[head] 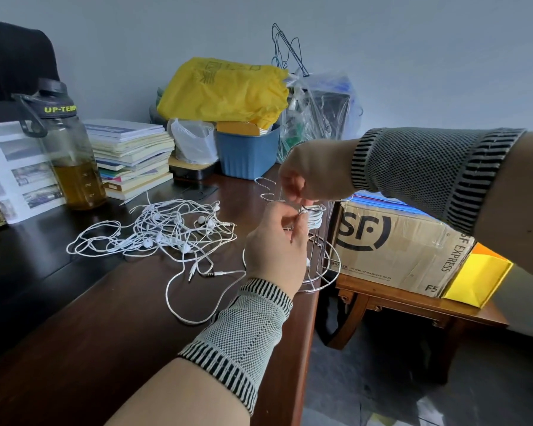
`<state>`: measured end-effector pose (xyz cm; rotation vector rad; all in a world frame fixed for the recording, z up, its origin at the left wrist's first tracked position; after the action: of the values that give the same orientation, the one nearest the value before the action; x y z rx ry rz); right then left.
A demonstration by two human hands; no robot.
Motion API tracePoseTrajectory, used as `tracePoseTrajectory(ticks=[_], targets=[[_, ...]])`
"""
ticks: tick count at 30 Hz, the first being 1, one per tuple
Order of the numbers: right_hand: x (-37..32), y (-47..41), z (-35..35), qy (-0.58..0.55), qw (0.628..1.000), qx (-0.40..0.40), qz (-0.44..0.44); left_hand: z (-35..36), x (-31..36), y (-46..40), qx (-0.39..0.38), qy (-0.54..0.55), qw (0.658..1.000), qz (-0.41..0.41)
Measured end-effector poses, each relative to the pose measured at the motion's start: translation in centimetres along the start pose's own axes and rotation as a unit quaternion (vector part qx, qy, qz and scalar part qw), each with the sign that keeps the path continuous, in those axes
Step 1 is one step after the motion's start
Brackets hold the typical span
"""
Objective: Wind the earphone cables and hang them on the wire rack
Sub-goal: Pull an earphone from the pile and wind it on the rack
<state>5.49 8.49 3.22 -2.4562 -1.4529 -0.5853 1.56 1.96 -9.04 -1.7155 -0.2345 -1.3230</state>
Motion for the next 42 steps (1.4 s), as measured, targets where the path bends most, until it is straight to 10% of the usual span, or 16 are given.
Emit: tracePoseTrajectory(ticks=[9,16,22,31,42], targets=[[1.1,6.4,1.3,-0.207,0.928,0.262,0.168,-0.2,0.7,0.0,-0.010,-0.046,0.998,0.044],[-0.1,7.2,9.6,-0.577,0.724,0.176,0.334,-0.5,1.7,0.1,-0.006,-0.072,0.997,0.015],[-0.7,6.5,9.5,-0.587,0.701,0.180,0.362,-0.7,2.7,0.1,-0.008,-0.062,0.998,0.013],[-1.4,6.1,10.6,-0.721,0.566,0.110,0.384,-0.7,2.0,-2.6,-0.060,-0.032,0.989,-0.128],[-2.2,6.0,10.1,-0.742,0.536,0.101,0.390,-1.1,1.9,-2.8,-0.051,0.048,0.976,-0.207]])
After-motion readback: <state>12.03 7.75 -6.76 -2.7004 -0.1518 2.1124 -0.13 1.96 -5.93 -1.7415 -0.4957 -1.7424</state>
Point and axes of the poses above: each hand's wrist, its own y-axis away from the middle knuckle, its own z-axis out of the palm, x = y × z, the point moved 5 cm from there along -y, towards the middle knuckle, and after that the axes turned 15 degrees about y, right-handed, at the moved point
